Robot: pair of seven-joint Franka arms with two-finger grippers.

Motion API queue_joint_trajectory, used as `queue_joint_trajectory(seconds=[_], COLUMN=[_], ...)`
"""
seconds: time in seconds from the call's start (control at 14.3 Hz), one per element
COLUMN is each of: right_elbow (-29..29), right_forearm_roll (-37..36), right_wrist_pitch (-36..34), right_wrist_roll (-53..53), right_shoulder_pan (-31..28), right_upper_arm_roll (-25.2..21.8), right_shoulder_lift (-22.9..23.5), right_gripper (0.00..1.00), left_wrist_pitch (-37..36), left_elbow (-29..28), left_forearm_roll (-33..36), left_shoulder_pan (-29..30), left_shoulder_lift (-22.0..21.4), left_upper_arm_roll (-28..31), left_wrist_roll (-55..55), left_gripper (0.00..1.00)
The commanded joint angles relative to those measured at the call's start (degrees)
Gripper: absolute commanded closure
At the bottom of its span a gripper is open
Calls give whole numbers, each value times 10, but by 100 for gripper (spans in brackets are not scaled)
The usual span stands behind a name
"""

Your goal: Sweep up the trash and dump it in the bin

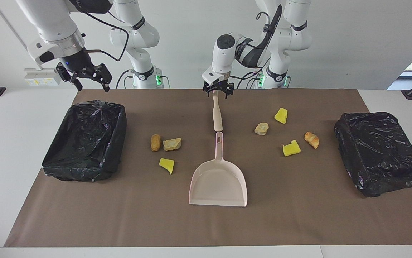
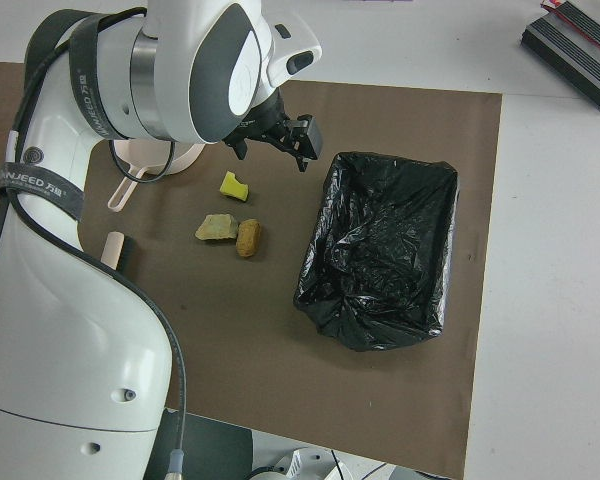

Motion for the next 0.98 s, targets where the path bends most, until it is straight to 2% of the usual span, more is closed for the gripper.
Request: queue_joint_trajectory(seconds=[0.0,0.07,0.21,0.49,0.63,0.7,0.91], right_elbow=[19,19,20,19,25,52,99], right_forearm_roll=[9,16,25,56,70,72,74], right_wrist_pitch=[29,49,85,136,150,164,180], right_wrist_roll=[28,44,90,102,139,181,254], right_shoulder_pan=[26,39,68,84,116,136,170], right_upper_arm_roll=[1,1,1,2,1,2,2], right_shoulder_lift=[36,51,83,119,152,182,236], right_gripper=[0,0,0,0,0,0,0], left_wrist_pitch=[2,1,-2,-18,-18,-26,-65], left_elbow=[-3,-3,-3,-3,-2,3,21], left_forearm_roll=[-9,-9,-9,-9,-9,-9,-9], left_shoulder_pan=[-12,-12,-13,-19,-16,-12,-7], left_shoulder_lift=[-2,-2,-1,-3,-2,-1,-7], left_upper_arm_roll=[7,7,7,8,8,8,12], left_wrist_roll=[1,1,1,0,0,2,11], left_gripper=[29,36,58,74,89,99,100])
